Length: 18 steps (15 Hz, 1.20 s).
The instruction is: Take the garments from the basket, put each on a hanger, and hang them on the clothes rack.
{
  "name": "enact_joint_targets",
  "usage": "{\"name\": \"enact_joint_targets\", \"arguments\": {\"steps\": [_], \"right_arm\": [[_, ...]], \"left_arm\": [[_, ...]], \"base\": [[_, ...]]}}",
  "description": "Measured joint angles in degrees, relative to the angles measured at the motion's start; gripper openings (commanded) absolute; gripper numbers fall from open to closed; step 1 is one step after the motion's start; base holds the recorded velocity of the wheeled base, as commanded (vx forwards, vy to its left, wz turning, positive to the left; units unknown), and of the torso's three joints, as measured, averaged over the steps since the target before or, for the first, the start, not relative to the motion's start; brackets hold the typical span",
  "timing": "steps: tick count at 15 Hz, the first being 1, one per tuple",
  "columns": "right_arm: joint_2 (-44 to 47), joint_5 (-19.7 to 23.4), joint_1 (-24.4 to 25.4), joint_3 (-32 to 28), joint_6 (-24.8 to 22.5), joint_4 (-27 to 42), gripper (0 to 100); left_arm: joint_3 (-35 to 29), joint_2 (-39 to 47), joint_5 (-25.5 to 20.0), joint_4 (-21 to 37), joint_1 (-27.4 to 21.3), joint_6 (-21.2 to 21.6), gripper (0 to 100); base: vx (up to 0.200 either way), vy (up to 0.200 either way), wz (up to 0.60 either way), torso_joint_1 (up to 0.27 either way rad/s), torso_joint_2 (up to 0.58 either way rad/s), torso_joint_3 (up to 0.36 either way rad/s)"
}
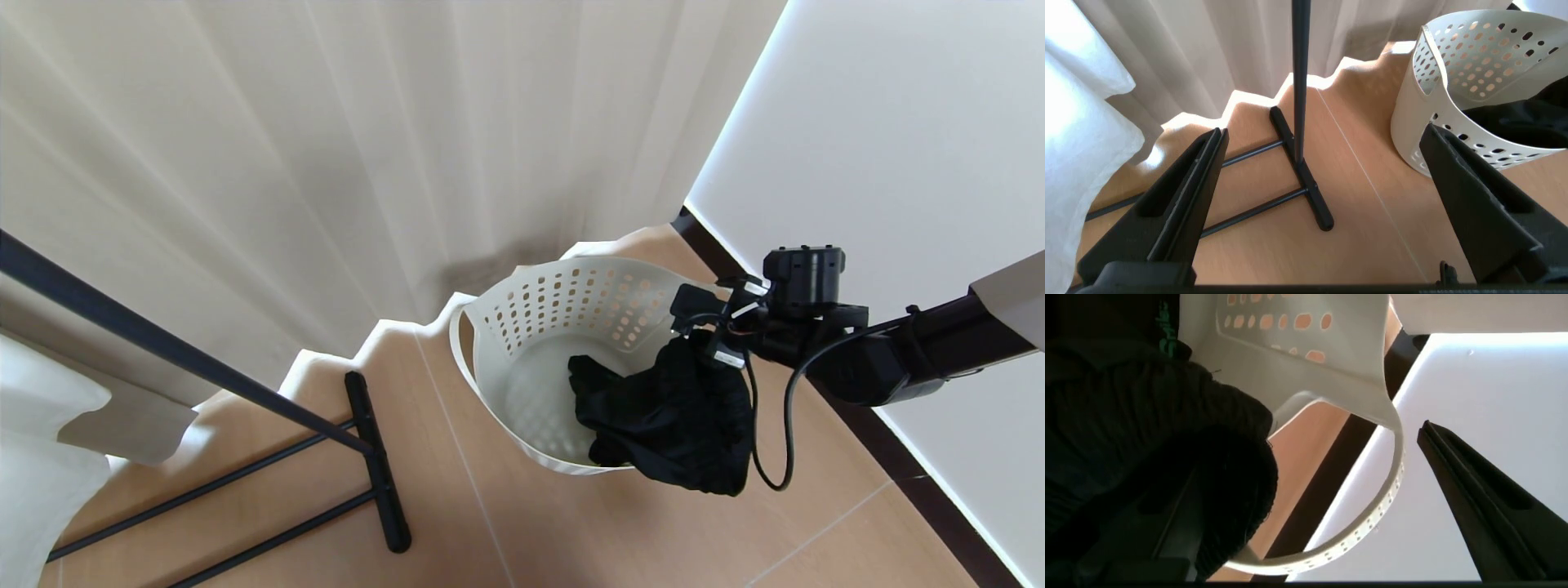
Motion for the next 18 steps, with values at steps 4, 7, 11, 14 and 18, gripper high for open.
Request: {"name": "enact_joint_targets", "arguments": {"steps": [4,7,11,14,18], "right_arm": [[0.4,-1.1,1.0,-0.6,4.2,0.0,0],[0.2,-1.1,1.7,-0.2,11.2,0.0,0],[-4.1,-0.4,2.1,3.1,21.7,0.1,0],[-11.9,1.8,2.7,9.0,32.0,0.1,0],[-28.8,2.6,8.8,17.3,51.7,1.4,0]], "left_arm": [[0.0,0.0,0.0,0.0,0.0,0.0,100],[0.0,0.0,0.0,0.0,0.0,0.0,100],[0.0,0.0,0.0,0.0,0.0,0.0,100],[0.0,0.0,-0.1,0.0,0.0,0.5,100],[0.0,0.0,-0.1,-0.1,0.0,0.5,100]], "base": [[0.0,0.0,0.0,0.0,0.0,0.0],[0.0,0.0,0.0,0.0,0.0,0.0],[0.0,0.0,0.0,0.0,0.0,0.0],[0.0,0.0,0.0,0.0,0.0,0.0],[0.0,0.0,0.0,0.0,0.0,0.0]]}}
